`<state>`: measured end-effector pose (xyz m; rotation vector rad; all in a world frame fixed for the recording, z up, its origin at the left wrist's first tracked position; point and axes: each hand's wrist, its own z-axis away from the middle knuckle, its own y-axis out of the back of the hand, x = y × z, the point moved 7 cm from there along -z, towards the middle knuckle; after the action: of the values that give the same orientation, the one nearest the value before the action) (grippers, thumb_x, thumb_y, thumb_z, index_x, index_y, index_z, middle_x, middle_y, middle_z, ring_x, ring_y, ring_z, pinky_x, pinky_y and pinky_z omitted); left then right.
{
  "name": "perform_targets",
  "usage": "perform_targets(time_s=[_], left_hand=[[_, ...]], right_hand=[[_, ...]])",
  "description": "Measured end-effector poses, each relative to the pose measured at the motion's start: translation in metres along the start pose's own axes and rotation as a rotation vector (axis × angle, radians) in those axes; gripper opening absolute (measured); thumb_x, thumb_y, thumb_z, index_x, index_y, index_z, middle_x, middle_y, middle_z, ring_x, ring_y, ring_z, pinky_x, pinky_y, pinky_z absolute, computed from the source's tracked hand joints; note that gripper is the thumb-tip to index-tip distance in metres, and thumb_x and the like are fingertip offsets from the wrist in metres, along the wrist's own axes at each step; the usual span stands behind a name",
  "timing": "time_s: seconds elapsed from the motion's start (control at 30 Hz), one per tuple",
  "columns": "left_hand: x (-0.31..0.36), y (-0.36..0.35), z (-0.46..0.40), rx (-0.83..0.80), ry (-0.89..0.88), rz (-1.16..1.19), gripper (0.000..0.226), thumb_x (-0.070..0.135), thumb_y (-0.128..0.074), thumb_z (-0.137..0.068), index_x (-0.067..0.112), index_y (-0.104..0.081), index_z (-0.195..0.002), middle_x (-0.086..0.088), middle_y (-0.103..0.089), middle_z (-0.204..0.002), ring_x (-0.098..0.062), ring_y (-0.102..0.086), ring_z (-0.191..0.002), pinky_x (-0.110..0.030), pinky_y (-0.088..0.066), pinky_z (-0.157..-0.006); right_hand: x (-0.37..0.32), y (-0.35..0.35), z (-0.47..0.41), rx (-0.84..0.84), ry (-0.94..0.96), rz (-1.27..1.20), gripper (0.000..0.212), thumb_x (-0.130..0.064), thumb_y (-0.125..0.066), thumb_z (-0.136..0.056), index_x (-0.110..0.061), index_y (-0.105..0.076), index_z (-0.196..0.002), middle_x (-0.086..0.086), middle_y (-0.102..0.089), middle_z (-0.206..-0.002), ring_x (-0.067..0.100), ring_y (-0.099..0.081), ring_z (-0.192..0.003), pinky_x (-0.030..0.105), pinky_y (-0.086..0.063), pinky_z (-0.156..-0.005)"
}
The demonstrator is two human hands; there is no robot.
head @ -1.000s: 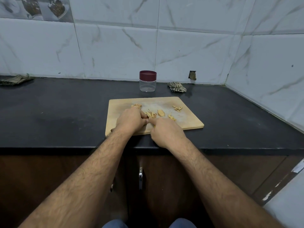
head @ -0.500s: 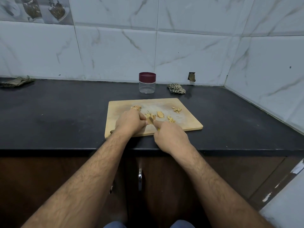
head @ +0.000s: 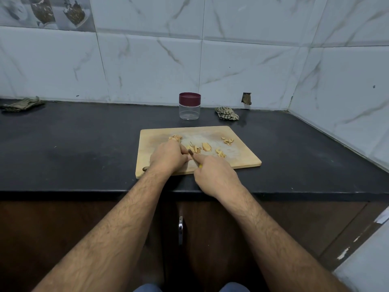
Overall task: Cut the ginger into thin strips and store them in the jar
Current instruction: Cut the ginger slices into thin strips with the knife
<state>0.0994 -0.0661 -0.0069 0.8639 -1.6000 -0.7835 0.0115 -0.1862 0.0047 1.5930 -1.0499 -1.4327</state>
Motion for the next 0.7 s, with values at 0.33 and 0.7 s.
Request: perform_targets(time_s=[0.33,0.7], left_hand=[[0.000,0.000,0.000,0.004,-0.006,0.014,0.019,0.034,-0.067,-0.091,0.036,-0.075,-0.108,0.011,-0.070,-0.115,-0.016,-0.060,-0.109,-0.030,-0.050,-0.084],[-0.001,0.000,-0.003,-0.018,0.009,0.041,0.014,0.035,-0.071,-0.088,0.035,-0.076,-0.100,0.013,-0.071,-0.110,-0.012,-0.060,-0.106,-0.031,-0.052,-0.084]], right_hand=[[-0.003,-0.001,-0.005,-0.026,0.023,0.045,0.053,-0.018,-0.041,-0.097,-0.033,-0.042,-0.148,0.003,-0.055,-0.141,0.025,-0.051,-0.126,0.038,-0.046,-0.097],[0.000,0.002,0.011,-0.048,0.028,0.123,0.056,-0.014,-0.043,-0.095,-0.036,-0.041,-0.147,0.005,-0.059,-0.132,0.026,-0.053,-0.119,0.035,-0.044,-0.083]])
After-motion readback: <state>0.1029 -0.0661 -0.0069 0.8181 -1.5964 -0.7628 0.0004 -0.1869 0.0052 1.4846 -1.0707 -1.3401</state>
